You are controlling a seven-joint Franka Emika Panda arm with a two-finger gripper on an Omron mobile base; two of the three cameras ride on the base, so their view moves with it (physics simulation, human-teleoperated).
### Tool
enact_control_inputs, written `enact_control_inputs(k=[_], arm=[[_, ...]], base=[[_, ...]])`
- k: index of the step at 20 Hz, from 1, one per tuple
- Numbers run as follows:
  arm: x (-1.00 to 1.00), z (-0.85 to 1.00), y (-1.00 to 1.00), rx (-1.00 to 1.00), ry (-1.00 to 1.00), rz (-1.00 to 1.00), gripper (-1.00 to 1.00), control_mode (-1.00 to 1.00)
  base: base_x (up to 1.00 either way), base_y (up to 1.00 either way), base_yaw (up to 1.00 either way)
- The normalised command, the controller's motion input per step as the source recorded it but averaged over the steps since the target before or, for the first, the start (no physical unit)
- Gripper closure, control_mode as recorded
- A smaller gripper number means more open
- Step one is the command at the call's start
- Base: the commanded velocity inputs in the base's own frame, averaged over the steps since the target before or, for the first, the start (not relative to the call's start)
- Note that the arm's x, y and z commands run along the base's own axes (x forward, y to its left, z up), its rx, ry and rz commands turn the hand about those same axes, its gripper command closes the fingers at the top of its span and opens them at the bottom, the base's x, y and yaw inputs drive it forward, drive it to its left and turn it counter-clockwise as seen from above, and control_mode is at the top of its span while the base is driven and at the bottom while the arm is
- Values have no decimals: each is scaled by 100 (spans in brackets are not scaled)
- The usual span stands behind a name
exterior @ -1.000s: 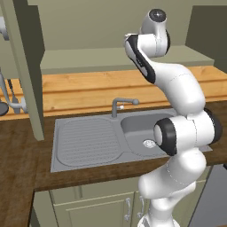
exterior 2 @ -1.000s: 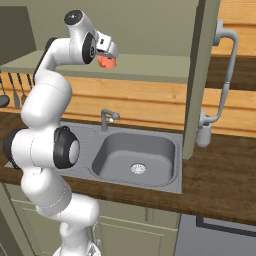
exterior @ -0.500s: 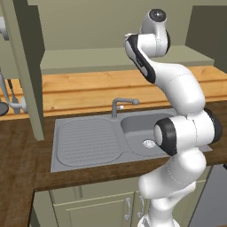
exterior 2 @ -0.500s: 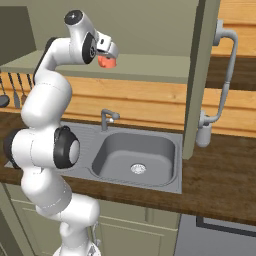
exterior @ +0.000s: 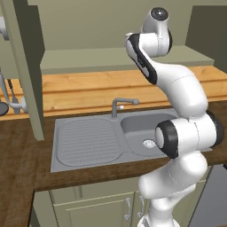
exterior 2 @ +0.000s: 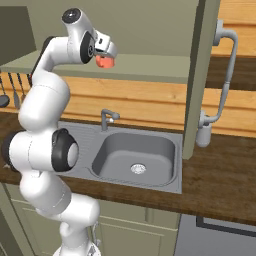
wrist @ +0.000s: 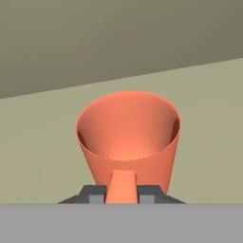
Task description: Gather all objects into one cabinet and sort the glasses and bowls to opposite sides.
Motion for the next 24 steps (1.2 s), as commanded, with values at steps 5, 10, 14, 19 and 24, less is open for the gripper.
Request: enact_control_inputs(k=[5, 10, 14, 19, 24], arm=[[-88, 0, 0, 2, -9, 1, 100, -100], [-100, 2, -7, 3, -12, 3, 100, -100], [-100, 37, -12, 1, -15, 13, 100, -100], [-71, 14, 0, 0, -7, 9, 100, -100], [-85, 0, 0, -1, 0, 11, 100, -100]], base=[[0, 0, 0], [0, 0, 0], [0, 0, 0], [0, 0, 0], [0, 0, 0]])
